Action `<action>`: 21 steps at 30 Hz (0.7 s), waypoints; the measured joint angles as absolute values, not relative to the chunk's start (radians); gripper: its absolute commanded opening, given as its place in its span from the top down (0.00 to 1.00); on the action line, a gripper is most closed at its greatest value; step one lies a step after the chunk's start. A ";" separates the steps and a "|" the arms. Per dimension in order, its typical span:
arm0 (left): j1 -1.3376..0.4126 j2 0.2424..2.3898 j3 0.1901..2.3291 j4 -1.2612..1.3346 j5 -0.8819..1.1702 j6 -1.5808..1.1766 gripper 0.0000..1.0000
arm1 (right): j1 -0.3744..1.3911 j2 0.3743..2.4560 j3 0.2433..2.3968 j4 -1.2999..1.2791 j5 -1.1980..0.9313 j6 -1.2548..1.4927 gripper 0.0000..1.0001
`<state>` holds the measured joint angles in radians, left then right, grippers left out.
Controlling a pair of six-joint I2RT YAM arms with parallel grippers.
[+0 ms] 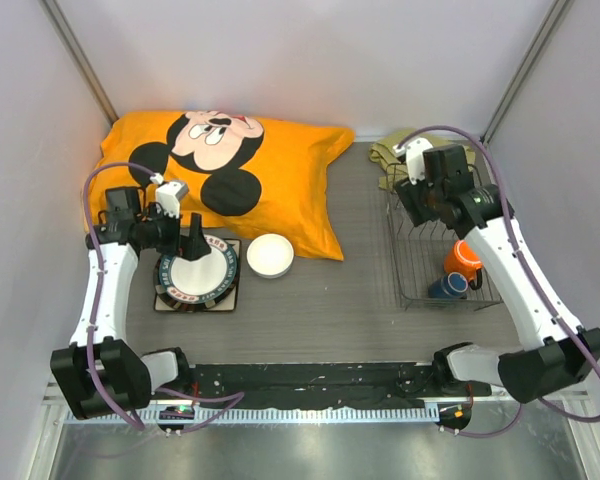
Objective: Unload the mixed dishes from the dish rack
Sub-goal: Pick up the cup from the dish rack.
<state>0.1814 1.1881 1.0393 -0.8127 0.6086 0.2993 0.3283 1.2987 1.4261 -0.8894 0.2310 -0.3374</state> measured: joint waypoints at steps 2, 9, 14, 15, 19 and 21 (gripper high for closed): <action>0.176 1.188 1.039 -0.802 0.595 0.295 0.00 | 0.286 1.256 1.377 -0.891 0.242 -0.337 0.34; 0.174 1.182 1.014 -0.770 0.572 0.296 0.00 | 0.126 1.158 1.190 -0.900 0.249 -0.341 0.36; 0.174 1.182 0.994 -0.762 0.559 0.308 0.00 | 0.035 1.095 1.100 -0.934 0.211 -0.368 0.36; 0.174 1.182 0.991 -0.760 0.557 0.315 0.00 | 0.019 1.087 1.091 -0.944 0.194 -0.375 0.35; 0.174 1.182 0.981 -0.754 0.553 0.324 0.00 | -0.023 1.062 1.057 -0.983 0.123 -0.403 0.30; 0.174 1.182 0.978 -0.751 0.550 0.326 0.00 | -0.035 1.052 1.041 -1.011 0.074 -0.421 0.29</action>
<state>0.1741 1.1824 0.9775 -0.7513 0.5499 0.3256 -0.0353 1.0523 1.0409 -1.0111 0.0738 -0.4213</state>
